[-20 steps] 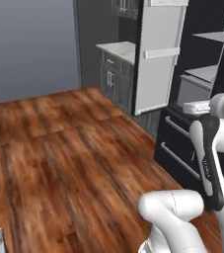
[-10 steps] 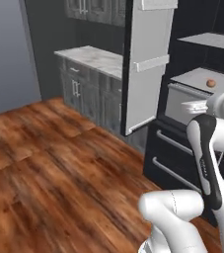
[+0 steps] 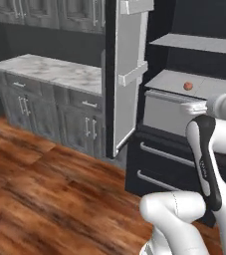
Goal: Retrieve the kiwi and peach from the fridge and place them into the bowl on the dining table.
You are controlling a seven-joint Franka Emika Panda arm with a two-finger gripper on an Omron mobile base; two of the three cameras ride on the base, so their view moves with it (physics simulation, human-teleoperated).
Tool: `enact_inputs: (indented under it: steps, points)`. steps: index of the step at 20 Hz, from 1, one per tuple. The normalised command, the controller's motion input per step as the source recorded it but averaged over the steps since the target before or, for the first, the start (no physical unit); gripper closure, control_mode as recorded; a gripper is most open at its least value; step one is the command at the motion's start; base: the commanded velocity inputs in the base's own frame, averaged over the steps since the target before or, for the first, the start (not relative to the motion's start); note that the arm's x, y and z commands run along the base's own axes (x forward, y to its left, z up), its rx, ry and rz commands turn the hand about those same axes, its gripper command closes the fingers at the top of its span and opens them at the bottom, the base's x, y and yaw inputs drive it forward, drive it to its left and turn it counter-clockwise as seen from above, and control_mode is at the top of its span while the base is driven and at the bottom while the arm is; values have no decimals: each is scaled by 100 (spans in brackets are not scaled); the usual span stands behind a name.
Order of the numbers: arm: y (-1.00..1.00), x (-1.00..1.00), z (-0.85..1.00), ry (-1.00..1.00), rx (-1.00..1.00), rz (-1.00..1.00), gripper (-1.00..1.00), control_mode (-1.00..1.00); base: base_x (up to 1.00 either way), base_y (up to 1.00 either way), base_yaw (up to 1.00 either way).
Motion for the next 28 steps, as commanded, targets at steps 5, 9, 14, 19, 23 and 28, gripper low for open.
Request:
enact_inputs:
  steps: [5, 9, 14, 19, 23, 28]
  points:
    - [0, 0, 0, 0, 0, 0, -100, 100, 59, 13, -54]
    - [0, 0, 0, 0, 0, 0, -100, 100, 58, 13, -54]
    - [0, 0, 0, 0, 0, 0, -100, 100, 64, 22, -52]
    - [0, 0, 0, 0, 0, 0, -100, 100, 69, 41, -51]
    - [0, 0, 0, 0, 0, 0, -100, 100, 74, 82, -42]
    - [0, 0, 0, 0, 0, 0, -100, 100, 59, 56, -27]
